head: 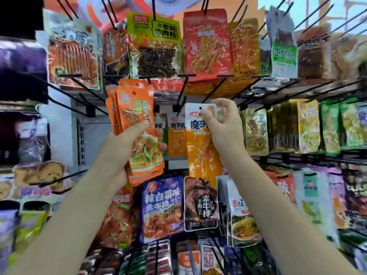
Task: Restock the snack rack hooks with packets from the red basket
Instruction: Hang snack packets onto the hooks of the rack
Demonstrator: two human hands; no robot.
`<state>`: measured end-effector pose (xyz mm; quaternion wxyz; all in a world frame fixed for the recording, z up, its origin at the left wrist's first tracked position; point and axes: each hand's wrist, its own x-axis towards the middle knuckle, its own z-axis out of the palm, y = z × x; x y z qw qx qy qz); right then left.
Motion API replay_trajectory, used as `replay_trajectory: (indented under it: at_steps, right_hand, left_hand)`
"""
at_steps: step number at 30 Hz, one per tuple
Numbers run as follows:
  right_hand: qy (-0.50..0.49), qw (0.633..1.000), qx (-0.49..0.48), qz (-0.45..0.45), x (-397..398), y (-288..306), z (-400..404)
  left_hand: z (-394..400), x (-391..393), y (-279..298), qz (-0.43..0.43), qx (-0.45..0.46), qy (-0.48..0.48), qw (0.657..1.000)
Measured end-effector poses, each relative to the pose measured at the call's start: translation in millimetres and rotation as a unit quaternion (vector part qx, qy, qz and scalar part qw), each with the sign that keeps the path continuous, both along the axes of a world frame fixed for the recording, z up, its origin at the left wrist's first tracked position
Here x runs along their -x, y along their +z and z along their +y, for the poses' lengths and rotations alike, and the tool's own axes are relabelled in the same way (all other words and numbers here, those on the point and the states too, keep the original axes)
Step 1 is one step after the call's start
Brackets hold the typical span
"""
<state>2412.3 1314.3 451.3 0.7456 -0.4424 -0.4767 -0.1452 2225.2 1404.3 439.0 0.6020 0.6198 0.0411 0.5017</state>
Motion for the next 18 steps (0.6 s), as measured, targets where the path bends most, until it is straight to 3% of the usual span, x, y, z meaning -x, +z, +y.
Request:
replay_trajectory:
  at_steps: [5,18]
  right_hand:
    - [-0.024,0.996,-0.033,-0.075,13.0,12.2,15.8]
    - [-0.039,0.997,-0.004,-0.063,7.8,30.7,38.8]
  left_hand:
    - [2.9,9.6,-2.1,0.019,0.018,-0.018,1.0]
    - [8.8,-3.4,2.0,0.04,0.022,-0.055,0.997]
